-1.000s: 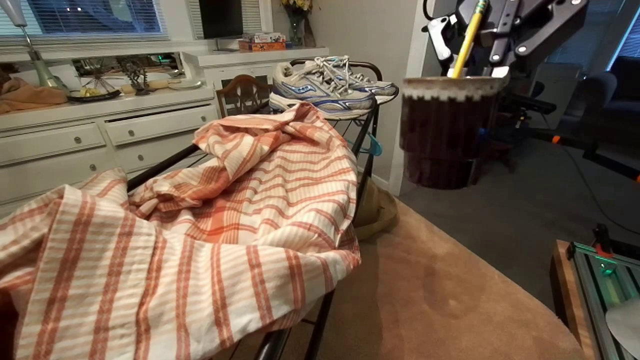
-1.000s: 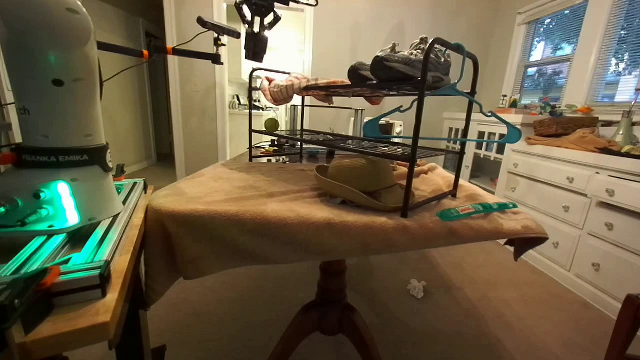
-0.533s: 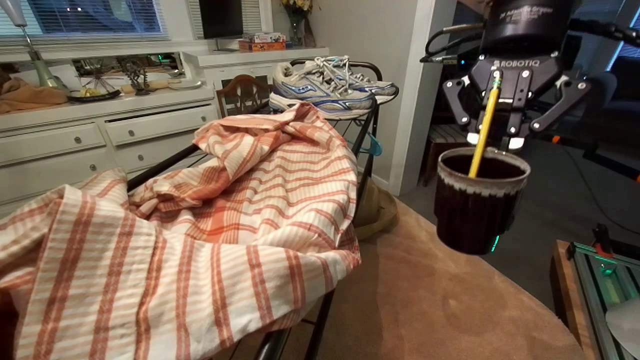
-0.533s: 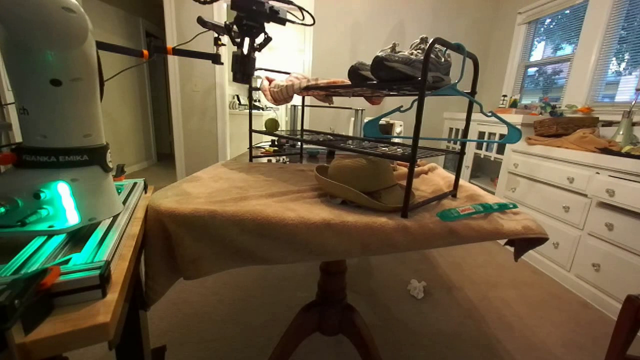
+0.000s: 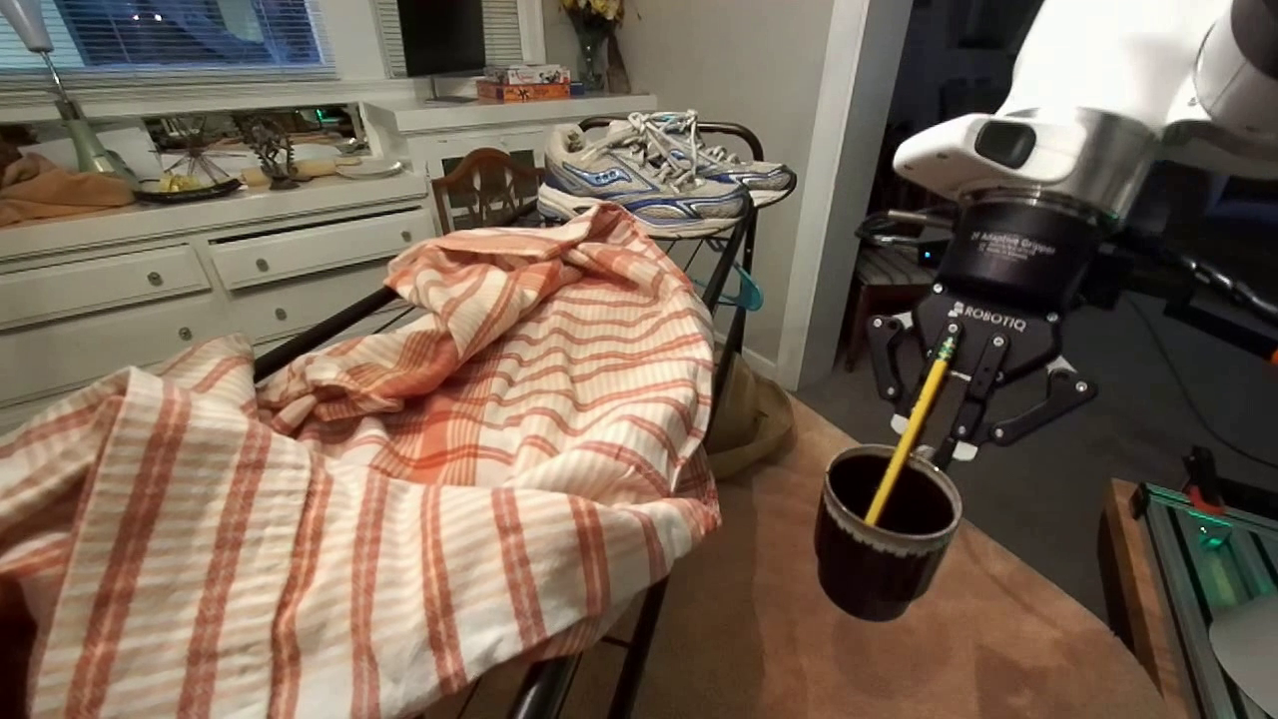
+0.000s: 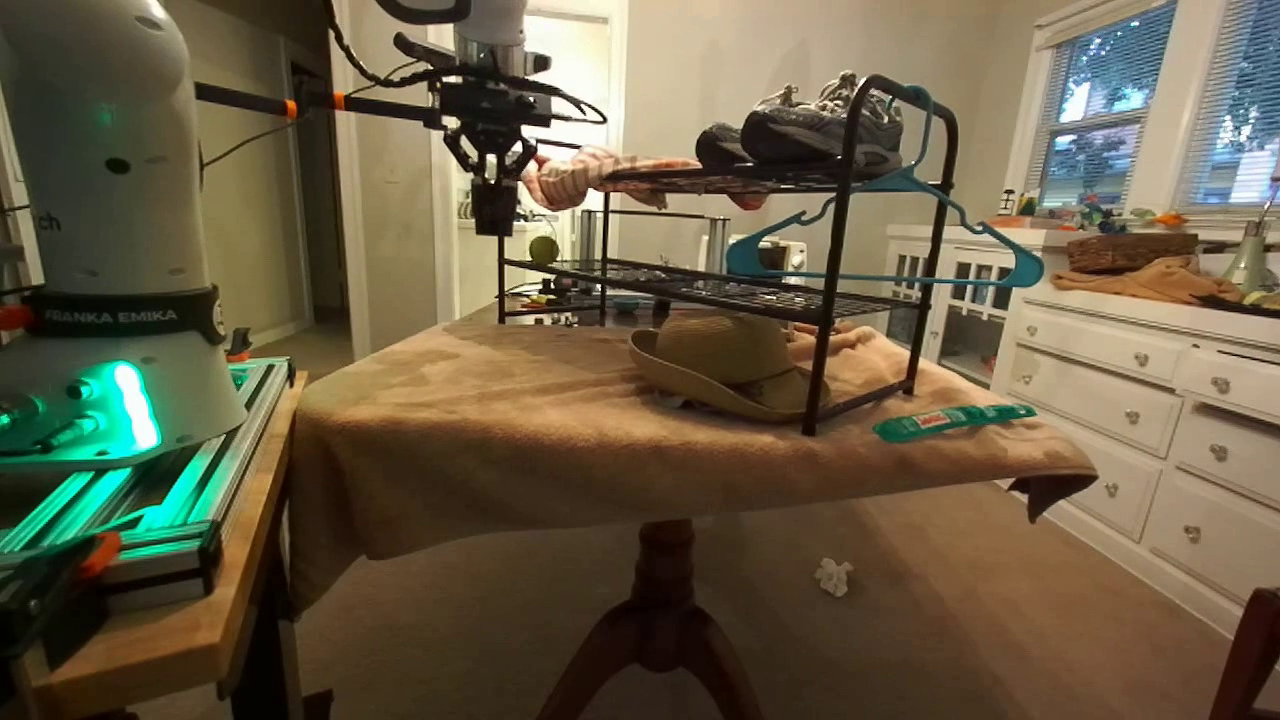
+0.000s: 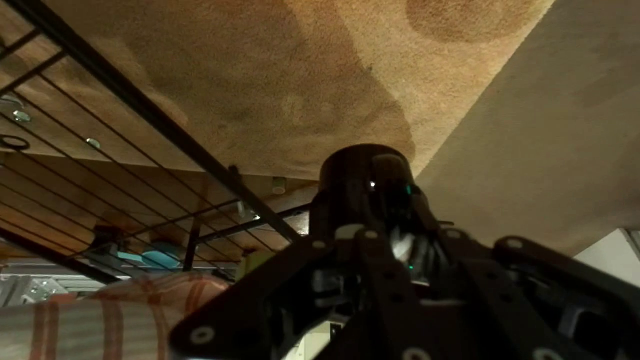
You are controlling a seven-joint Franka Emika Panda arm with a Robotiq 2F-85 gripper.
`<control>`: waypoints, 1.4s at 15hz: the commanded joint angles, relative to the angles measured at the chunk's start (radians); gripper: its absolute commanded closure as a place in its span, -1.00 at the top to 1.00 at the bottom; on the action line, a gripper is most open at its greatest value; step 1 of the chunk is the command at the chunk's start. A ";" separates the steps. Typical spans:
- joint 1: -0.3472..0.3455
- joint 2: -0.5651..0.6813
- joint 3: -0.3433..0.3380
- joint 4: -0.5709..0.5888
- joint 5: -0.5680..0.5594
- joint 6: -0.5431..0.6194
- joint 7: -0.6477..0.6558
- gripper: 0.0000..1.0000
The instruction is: Remove the brown mug from the rack then take the yellow pencil out of the mug.
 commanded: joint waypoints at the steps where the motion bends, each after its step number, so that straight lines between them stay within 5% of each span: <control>1: 0.076 0.067 0.002 -0.014 0.108 0.129 -0.046 -0.92; 6: 0.152 0.184 0.024 -0.014 0.302 0.267 -0.151 -0.92; 7: 0.105 0.138 0.039 -0.013 0.239 0.208 -0.099 -0.67; 12: 0.107 0.189 0.053 -0.007 0.277 0.229 -0.129 -0.67; 13: 0.113 0.203 0.046 0.003 0.290 0.223 -0.146 -0.92; 21: 0.062 0.333 0.039 0.021 0.511 0.240 -0.394 -0.92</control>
